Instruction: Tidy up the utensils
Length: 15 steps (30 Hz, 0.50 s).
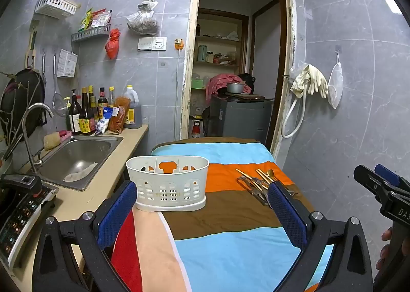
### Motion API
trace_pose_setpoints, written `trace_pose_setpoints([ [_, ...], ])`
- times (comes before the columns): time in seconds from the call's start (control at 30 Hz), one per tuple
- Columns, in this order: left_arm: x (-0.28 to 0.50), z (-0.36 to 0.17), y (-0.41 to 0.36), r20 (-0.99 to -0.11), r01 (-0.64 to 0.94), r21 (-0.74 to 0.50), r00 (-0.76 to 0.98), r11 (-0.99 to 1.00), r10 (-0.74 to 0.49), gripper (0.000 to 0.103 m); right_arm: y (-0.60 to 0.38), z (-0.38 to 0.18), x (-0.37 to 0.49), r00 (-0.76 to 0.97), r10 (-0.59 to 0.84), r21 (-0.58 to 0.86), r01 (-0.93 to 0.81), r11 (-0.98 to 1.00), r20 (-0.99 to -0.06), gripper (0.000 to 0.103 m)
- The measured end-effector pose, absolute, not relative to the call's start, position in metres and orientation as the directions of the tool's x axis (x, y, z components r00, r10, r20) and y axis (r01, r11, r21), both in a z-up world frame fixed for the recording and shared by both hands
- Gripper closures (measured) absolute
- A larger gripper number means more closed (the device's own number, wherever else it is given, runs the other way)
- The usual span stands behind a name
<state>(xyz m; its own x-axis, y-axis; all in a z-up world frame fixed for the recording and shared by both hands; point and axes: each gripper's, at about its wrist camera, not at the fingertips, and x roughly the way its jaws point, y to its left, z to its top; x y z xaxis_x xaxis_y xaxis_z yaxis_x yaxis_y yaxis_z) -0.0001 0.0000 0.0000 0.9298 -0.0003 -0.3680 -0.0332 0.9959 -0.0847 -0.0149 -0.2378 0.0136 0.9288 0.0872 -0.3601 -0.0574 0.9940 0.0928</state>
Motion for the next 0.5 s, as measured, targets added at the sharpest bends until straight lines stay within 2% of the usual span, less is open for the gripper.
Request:
trace_pose_setpoints([
  [0.5,0.0,0.0001,0.0001,-0.372,-0.031,-0.083,0.928,0.996,-0.002,0.0,-0.2368,0.0113,-0.0132,0.928,0.086,0.093,-0.056,0.994,-0.362,0.001],
])
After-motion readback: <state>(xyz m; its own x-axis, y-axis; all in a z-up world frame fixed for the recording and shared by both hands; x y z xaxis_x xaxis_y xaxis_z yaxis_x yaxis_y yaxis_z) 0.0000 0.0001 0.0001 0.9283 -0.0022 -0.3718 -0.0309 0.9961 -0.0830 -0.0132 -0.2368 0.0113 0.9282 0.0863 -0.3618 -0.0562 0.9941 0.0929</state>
